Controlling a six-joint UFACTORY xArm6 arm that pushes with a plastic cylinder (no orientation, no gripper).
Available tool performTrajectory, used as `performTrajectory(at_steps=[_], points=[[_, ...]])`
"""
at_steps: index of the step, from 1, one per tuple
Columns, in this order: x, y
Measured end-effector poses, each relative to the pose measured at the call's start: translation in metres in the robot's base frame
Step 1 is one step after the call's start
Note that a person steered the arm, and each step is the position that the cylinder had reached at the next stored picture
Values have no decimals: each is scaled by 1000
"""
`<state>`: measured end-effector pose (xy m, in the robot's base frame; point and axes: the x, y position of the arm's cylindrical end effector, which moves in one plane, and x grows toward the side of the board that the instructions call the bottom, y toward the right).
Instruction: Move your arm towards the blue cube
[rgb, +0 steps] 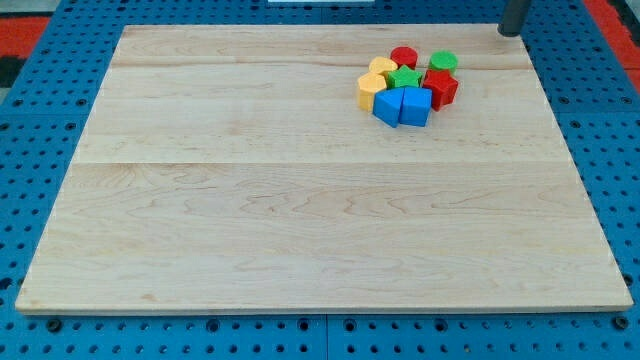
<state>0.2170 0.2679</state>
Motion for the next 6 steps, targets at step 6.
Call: performTrajectory(at_steps=[6], points=[[173, -110]])
